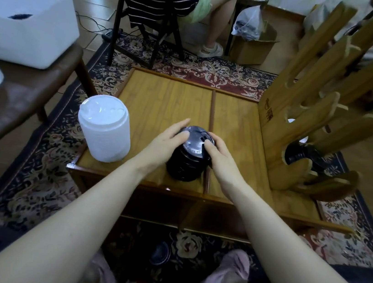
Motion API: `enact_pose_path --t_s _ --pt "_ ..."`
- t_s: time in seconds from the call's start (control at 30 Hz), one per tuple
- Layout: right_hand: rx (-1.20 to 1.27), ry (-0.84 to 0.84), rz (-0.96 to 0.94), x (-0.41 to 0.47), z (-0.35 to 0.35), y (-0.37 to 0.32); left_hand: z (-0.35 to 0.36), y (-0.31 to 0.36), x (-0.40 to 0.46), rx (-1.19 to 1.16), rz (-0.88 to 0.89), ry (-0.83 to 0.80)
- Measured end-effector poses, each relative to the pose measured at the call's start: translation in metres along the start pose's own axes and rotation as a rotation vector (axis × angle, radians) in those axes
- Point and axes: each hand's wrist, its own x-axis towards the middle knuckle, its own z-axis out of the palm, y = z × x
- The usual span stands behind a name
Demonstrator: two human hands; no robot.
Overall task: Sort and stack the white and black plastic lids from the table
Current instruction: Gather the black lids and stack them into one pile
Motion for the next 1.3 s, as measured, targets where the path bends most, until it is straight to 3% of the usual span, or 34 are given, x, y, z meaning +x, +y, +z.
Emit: enact_pose_path --t_s 0.27,0.5,0.57,0.7,0.8,0.9,0.97,1.03,1.2,1.3 --pt "-0.02 0.026 -0.01 0.001 0.014 0.017 0.017 -0.031 0.002 -0.125 0.036 0.106" --pt "0.056 -0.006 0.036 -0.005 0.005 0.012 0.02 -0.023 -0.001 -0.069 0.052 0.168" --pt "0.051 0.079 -0.024 -0.016 0.005 0.015 0.024 -0.025 -0.015 -0.001 0.13 0.289" --pt "-0.032 0.495 -0.416 -0.069 0.015 0.049 0.047 -0.058 -0.074 0.327 0.427 0.693" --pt "-0.113 0.526 -0.401 -0.103 0.032 0.106 0.071 -0.111 -0.118 0.495 0.391 0.656" --pt "-0.263 0.318 -0.088 -0.106 0.038 0.162 0.077 -0.163 -0.137 0.53 -0.046 0.408" --pt "-0.333 0.046 0.151 -0.099 0.037 0.187 0.072 -0.192 -0.136 0.542 -0.336 0.16" --pt "-0.431 -0.215 0.323 -0.093 0.037 0.204 0.067 -0.212 -0.135 0.54 -0.507 -0.015" --pt "-0.953 -0.75 0.313 -0.083 0.042 0.227 0.058 -0.242 -0.134 0.777 -0.609 -0.31" --pt "-1.101 -0.924 0.259 -0.075 0.049 0.243 0.054 -0.252 -0.132 0.849 -0.605 -0.4"
